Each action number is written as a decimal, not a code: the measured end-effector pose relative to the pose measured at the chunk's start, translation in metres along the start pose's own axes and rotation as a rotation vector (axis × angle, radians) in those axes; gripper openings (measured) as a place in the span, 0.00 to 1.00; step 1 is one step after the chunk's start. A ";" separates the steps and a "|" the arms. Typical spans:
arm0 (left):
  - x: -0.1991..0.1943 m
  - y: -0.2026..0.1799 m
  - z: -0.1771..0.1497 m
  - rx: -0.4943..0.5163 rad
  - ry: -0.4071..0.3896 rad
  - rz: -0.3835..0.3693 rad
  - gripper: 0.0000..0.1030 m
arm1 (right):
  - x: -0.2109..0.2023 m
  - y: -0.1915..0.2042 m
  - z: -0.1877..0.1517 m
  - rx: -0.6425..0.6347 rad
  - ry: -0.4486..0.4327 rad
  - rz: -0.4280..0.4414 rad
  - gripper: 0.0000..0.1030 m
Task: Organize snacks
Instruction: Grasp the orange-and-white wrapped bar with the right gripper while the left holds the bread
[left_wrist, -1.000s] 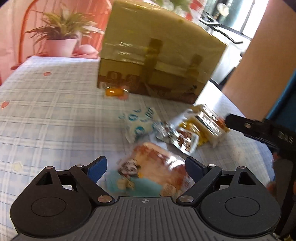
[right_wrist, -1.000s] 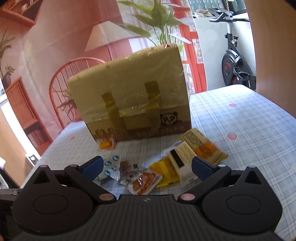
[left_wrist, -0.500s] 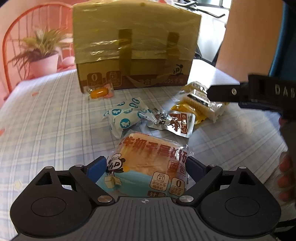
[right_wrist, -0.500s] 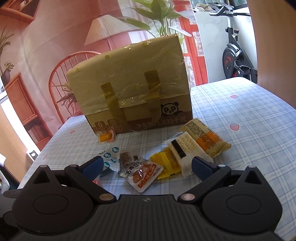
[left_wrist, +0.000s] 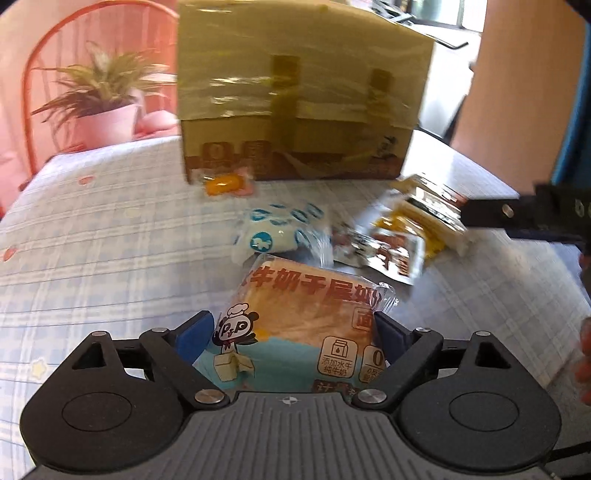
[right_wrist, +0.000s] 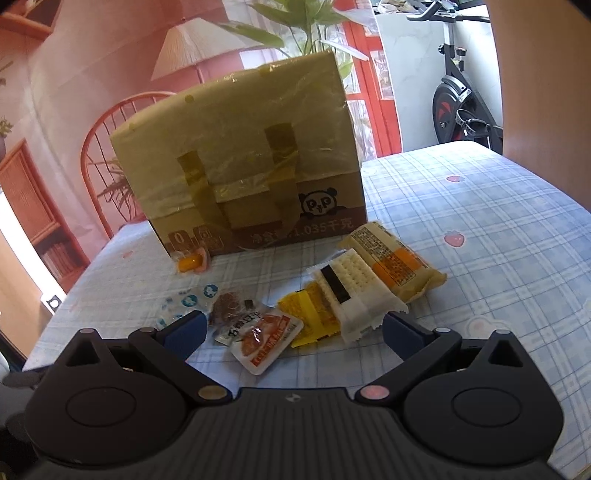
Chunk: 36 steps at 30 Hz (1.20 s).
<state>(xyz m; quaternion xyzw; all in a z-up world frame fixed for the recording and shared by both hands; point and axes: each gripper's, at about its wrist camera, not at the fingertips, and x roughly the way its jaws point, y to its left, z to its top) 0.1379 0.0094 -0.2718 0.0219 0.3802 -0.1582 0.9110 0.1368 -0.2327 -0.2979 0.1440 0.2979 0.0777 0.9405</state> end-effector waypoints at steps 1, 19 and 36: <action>-0.001 0.003 0.001 -0.015 -0.005 0.008 0.89 | 0.002 -0.001 0.001 -0.010 0.002 0.003 1.00; 0.010 0.042 0.008 -0.159 -0.039 0.053 0.92 | 0.067 -0.070 0.052 -0.170 -0.001 -0.140 0.59; 0.014 0.044 0.006 -0.153 -0.044 0.037 0.93 | 0.111 -0.077 0.038 -0.215 0.059 -0.078 0.42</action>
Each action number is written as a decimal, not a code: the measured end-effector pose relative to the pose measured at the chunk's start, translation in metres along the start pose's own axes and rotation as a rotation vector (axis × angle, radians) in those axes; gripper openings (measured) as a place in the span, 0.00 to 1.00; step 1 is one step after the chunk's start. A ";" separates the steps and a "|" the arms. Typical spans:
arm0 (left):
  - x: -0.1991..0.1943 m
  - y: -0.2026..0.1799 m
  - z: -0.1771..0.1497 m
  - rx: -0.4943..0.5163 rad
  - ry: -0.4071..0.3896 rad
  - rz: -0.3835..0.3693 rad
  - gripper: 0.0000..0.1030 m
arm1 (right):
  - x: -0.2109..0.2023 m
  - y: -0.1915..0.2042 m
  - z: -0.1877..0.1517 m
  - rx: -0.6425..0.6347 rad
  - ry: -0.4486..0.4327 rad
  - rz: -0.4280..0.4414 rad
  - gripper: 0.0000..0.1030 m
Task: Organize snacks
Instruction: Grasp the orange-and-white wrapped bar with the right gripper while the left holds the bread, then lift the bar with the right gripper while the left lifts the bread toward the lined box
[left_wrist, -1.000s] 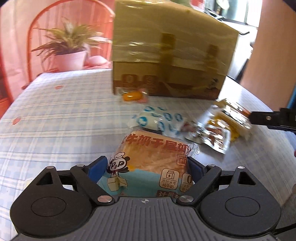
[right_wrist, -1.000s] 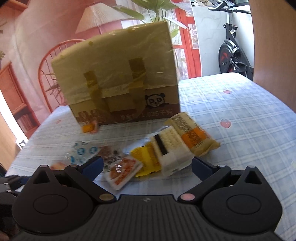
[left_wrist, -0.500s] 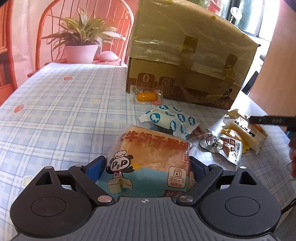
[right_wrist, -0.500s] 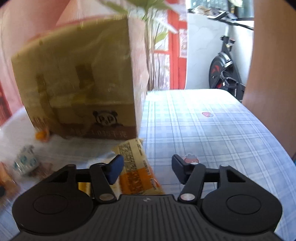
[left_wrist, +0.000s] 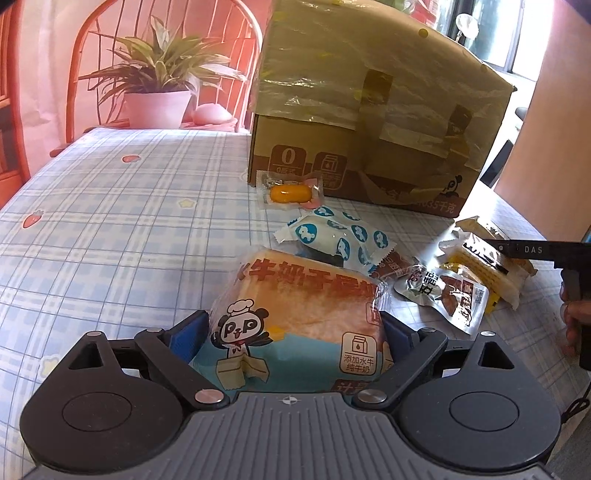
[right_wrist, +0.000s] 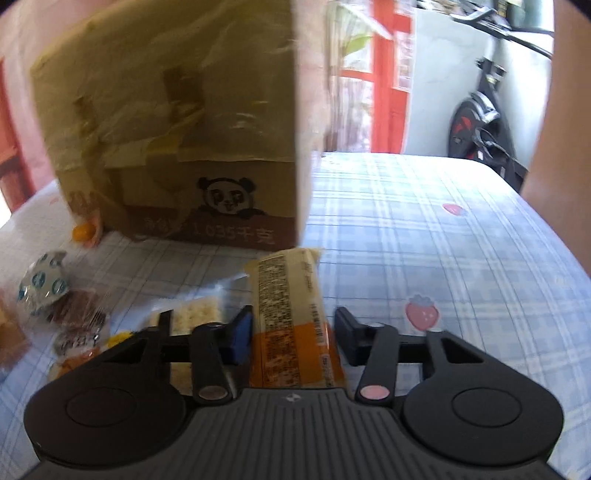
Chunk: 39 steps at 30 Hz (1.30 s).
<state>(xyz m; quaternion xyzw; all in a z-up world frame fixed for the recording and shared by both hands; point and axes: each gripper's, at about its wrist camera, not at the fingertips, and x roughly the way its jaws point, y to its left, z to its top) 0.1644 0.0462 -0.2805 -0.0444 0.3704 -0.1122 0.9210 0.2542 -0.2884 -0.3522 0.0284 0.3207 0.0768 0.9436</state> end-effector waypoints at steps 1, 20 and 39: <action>0.000 0.000 0.000 0.000 0.000 0.000 0.93 | -0.001 0.001 -0.002 -0.003 -0.011 -0.005 0.42; 0.000 -0.004 0.008 -0.003 0.026 -0.020 0.81 | -0.009 -0.003 -0.011 0.030 -0.054 0.012 0.41; -0.021 -0.004 0.017 -0.005 -0.062 -0.046 0.80 | -0.021 -0.001 -0.015 0.039 -0.121 0.027 0.40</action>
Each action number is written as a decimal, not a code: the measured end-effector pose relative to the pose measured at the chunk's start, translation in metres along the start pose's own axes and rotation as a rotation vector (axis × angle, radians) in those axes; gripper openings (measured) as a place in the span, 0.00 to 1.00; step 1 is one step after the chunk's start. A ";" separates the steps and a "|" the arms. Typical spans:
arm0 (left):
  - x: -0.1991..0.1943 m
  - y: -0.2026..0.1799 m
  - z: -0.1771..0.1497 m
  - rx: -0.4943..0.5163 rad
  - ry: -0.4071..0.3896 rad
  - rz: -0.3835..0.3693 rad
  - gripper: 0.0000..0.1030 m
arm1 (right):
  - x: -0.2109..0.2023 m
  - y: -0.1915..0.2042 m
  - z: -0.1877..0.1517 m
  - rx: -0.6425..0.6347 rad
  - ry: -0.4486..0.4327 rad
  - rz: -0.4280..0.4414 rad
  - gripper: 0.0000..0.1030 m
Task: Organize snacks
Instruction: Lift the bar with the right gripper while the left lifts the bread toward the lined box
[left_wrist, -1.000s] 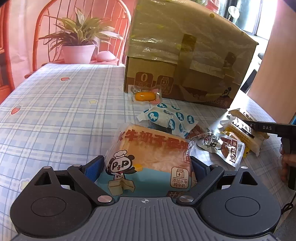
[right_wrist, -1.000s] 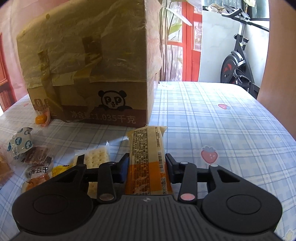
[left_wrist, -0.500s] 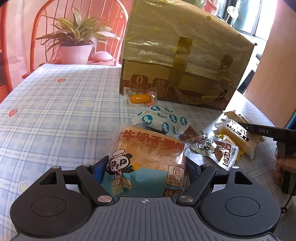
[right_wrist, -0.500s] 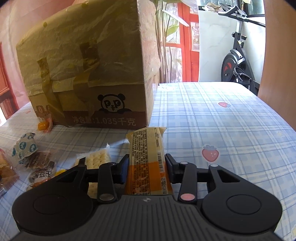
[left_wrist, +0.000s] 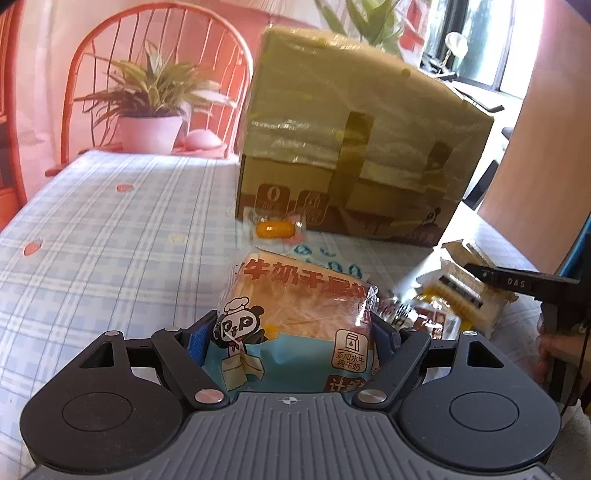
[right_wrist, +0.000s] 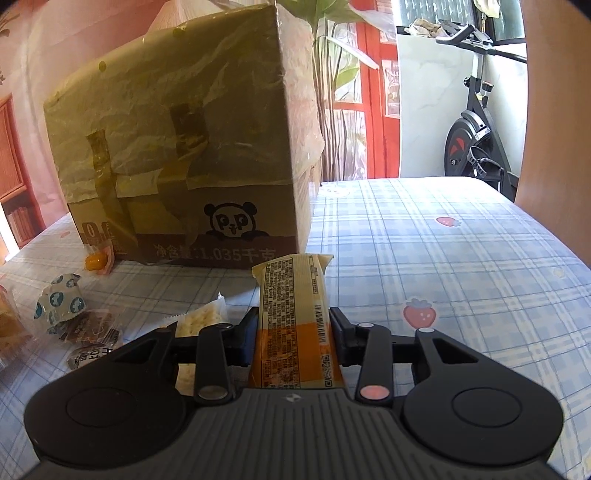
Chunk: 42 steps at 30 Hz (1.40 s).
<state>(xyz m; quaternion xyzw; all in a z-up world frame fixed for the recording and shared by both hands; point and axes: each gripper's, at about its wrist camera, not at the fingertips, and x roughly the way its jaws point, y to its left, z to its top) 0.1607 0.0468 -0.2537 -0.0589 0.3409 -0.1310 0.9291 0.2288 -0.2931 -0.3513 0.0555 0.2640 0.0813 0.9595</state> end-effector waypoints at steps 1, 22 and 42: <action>-0.002 -0.001 0.001 0.003 -0.008 -0.003 0.80 | -0.001 0.000 0.000 0.000 -0.002 -0.001 0.40; -0.036 -0.020 0.035 0.058 -0.187 -0.049 0.80 | -0.073 0.027 0.058 -0.047 -0.183 0.120 0.40; -0.045 -0.041 0.138 0.111 -0.350 -0.114 0.81 | -0.089 0.059 0.154 -0.083 -0.326 0.254 0.40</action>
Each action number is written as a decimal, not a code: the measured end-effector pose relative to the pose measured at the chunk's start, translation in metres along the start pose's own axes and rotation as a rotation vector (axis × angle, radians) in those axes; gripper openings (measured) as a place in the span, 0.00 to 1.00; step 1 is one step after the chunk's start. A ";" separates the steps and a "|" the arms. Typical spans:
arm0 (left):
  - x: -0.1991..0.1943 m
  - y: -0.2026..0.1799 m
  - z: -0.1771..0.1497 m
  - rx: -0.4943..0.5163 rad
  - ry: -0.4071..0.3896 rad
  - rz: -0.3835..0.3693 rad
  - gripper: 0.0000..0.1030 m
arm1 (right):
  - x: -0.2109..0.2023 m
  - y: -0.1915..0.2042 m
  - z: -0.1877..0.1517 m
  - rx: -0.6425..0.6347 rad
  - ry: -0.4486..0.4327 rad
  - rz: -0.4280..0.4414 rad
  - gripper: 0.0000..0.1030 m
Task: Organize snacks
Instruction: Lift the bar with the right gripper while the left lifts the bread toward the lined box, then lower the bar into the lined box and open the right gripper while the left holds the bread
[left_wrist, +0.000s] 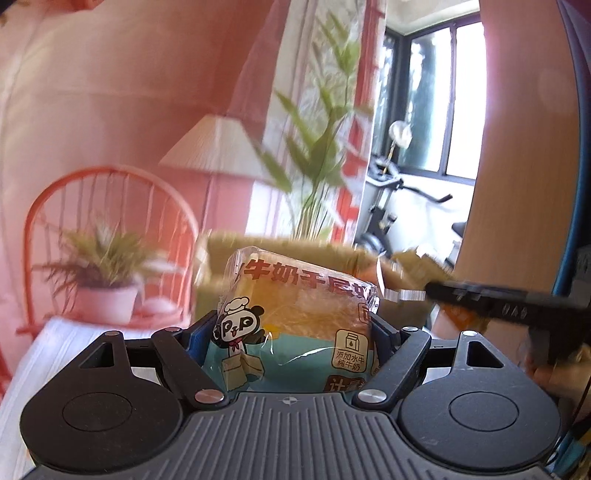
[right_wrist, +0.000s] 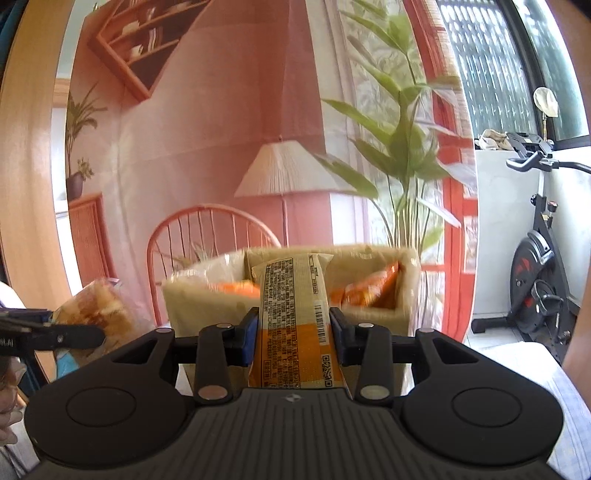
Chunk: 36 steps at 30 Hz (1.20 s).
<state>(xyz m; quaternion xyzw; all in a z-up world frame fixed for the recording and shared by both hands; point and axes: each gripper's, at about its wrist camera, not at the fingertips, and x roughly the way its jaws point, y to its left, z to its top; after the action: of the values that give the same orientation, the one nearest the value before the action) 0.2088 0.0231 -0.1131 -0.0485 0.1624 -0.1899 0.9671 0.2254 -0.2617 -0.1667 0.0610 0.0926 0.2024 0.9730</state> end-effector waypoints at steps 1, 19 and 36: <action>0.007 0.000 0.009 0.001 -0.009 -0.005 0.81 | 0.007 -0.001 0.007 0.000 0.001 -0.001 0.40; 0.139 0.005 0.072 0.084 0.071 0.003 0.81 | 0.125 -0.021 0.063 -0.025 0.050 -0.063 0.39; 0.173 0.013 0.060 0.129 0.169 0.007 0.84 | 0.158 -0.041 0.027 -0.005 0.186 -0.114 0.42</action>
<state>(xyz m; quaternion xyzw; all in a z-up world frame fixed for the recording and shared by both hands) 0.3849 -0.0295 -0.1101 0.0307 0.2310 -0.2003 0.9516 0.3884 -0.2369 -0.1710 0.0340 0.1853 0.1515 0.9703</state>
